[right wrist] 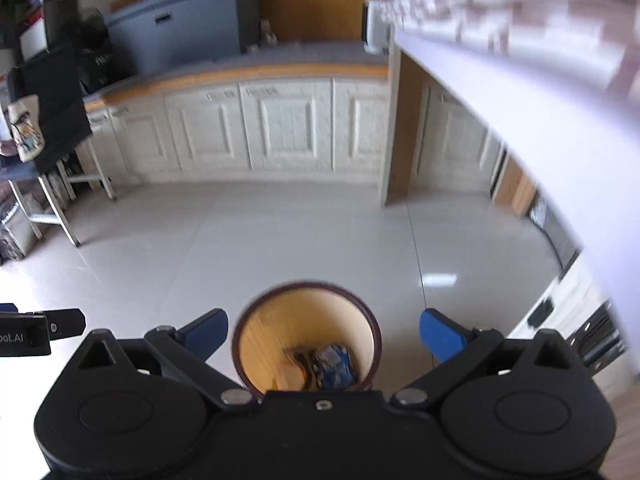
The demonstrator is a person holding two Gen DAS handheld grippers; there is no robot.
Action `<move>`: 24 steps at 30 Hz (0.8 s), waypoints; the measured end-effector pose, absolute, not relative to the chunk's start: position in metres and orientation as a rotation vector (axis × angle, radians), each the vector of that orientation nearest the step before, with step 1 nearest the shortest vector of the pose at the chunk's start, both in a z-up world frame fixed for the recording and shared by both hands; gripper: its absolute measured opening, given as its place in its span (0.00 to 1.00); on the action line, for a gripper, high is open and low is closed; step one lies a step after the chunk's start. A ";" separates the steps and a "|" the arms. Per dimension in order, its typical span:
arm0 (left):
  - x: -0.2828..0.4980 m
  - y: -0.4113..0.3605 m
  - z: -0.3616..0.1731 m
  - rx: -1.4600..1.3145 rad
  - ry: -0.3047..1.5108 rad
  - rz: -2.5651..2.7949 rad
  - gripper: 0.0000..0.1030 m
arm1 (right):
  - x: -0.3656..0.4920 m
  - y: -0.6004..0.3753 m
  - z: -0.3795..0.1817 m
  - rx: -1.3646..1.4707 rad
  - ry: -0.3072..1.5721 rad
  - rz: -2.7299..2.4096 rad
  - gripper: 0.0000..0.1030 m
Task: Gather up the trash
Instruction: 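Move both open tools back over the checkered table toward the remaining trash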
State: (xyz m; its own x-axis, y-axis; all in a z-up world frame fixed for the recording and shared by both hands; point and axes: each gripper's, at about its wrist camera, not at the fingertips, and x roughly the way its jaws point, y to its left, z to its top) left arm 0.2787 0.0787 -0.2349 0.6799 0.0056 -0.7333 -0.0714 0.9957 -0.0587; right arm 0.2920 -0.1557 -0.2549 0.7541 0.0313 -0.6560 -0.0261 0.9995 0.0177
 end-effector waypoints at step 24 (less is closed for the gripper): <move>0.184 0.042 -0.032 -0.074 0.414 -0.056 1.00 | 0.183 -0.175 -0.040 0.003 0.320 0.057 1.00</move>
State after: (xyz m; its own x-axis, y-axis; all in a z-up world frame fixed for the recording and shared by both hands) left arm 0.1842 0.0422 -0.0315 0.9141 -0.0692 -0.3995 0.0390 0.9958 -0.0833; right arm 0.1827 -0.1746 -0.0402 0.9476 0.0567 -0.3144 -0.0556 0.9984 0.0122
